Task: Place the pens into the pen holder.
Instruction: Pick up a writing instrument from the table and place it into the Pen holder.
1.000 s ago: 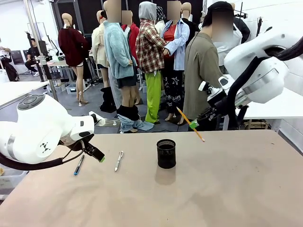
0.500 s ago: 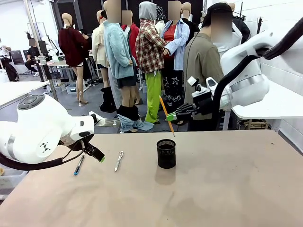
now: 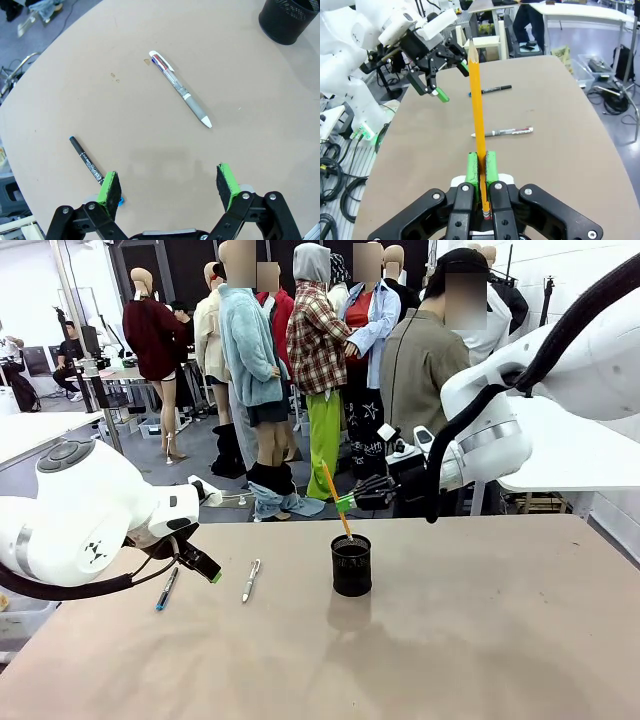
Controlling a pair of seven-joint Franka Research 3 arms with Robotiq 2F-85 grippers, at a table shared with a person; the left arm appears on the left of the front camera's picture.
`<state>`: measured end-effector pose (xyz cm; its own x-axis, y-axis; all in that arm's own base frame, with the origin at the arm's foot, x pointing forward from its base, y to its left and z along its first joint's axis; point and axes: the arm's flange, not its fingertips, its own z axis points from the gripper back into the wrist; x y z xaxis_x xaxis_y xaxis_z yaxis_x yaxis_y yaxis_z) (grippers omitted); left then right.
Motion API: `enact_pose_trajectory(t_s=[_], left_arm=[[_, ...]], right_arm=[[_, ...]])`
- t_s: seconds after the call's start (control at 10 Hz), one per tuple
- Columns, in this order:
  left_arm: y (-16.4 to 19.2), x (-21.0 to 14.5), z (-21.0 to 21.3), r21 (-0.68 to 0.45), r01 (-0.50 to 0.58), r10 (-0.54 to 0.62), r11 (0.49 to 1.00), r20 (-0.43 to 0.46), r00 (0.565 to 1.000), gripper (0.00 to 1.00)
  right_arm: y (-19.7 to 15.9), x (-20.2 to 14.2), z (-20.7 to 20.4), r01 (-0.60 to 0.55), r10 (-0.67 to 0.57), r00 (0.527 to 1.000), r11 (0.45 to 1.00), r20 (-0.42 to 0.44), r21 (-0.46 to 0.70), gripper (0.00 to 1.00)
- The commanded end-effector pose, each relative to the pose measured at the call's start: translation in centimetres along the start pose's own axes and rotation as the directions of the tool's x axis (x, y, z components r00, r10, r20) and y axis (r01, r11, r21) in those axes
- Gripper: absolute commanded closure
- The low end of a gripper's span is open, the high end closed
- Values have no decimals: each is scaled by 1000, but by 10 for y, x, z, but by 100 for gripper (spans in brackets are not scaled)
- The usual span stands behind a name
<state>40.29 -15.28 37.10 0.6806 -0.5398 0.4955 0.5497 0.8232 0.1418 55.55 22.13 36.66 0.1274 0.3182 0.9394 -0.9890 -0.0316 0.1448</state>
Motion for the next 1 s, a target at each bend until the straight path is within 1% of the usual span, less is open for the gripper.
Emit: enact_pose_trajectory(t_s=[0.0, 0.2, 0.4, 0.6, 0.7, 0.9], left_arm=[[2, -1, 0, 0, -4, 4, 1000, 1, 1000, 0], [2, -1, 0, 0, -4, 4, 1000, 1, 1000, 0], [2, -1, 0, 0, -4, 4, 1000, 1, 1000, 0], [2, -1, 0, 0, -4, 4, 1000, 1, 1000, 0], [2, -1, 0, 0, -4, 4, 1000, 1, 1000, 0], [2, -1, 0, 0, -4, 4, 1000, 1, 1000, 0]], right_arm=[[-8, -5, -7, -23, 23, 1000, 1000, 3, -15, 100], [-10, -15, -12, -7, 7, 1000, 1000, -20, -19, 100], [-4, -28, -11, -6, 5, 999, 1000, -43, -23, 100], [4, -34, -7, -12, 11, 999, 1000, -50, -28, 100], [5, -35, -8, -14, 11, 997, 999, -72, -46, 85], [13, -36, -4, -21, 18, 998, 998, -66, -58, 45]])
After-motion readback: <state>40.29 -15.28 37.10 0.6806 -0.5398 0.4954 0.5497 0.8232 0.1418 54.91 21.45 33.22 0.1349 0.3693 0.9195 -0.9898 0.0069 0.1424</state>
